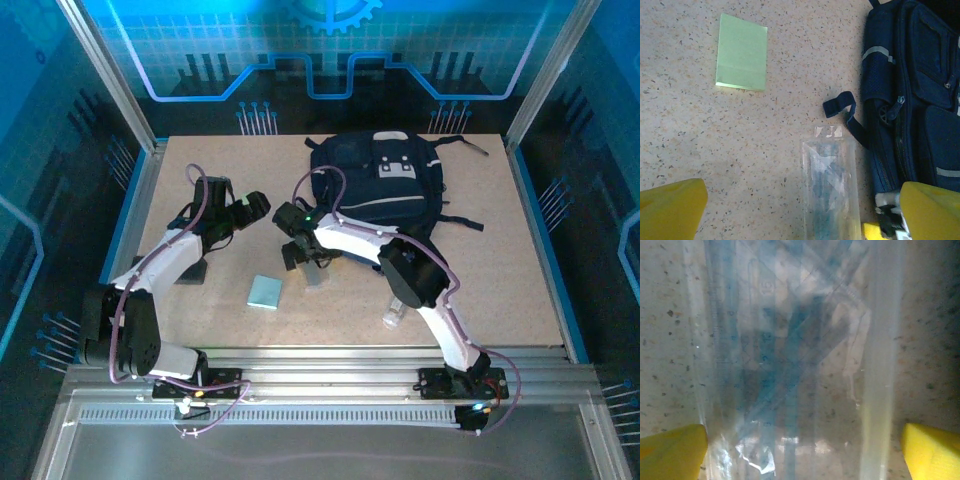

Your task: Pack books, pencil case, and school supplies into a backpack

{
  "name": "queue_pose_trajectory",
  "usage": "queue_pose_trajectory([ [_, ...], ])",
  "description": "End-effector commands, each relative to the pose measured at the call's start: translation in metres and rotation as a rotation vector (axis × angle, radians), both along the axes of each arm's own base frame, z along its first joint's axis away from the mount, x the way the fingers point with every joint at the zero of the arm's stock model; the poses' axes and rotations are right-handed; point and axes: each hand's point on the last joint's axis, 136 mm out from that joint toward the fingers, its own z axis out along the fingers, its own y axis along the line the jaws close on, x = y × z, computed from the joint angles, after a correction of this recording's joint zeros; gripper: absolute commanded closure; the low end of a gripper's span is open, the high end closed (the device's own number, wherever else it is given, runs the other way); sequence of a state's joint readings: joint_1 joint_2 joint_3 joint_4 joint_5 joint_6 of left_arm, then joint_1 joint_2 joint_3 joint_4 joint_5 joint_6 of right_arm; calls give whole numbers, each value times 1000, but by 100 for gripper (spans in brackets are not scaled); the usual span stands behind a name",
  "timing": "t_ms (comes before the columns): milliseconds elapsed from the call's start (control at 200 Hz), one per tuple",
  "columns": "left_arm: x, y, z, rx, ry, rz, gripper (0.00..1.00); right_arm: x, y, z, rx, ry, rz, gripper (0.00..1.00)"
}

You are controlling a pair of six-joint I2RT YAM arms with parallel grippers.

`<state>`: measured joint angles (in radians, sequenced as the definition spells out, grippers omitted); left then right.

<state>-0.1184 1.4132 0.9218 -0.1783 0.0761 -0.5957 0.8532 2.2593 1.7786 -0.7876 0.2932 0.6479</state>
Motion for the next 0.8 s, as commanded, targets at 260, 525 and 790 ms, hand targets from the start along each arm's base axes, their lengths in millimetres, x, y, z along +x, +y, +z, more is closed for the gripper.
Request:
queue_pose_trajectory([
  [260,-7,4,11,19,-25,-5,1,-11,-15,-22,-79,36,-11,43],
  [525,-11,6,17,54,-32,-24,1,-3,-3,18,4,-26,34,67],
  [790,-10,1,31,42,-62,-59,1,4,-1,74,161,-69,52,87],
])
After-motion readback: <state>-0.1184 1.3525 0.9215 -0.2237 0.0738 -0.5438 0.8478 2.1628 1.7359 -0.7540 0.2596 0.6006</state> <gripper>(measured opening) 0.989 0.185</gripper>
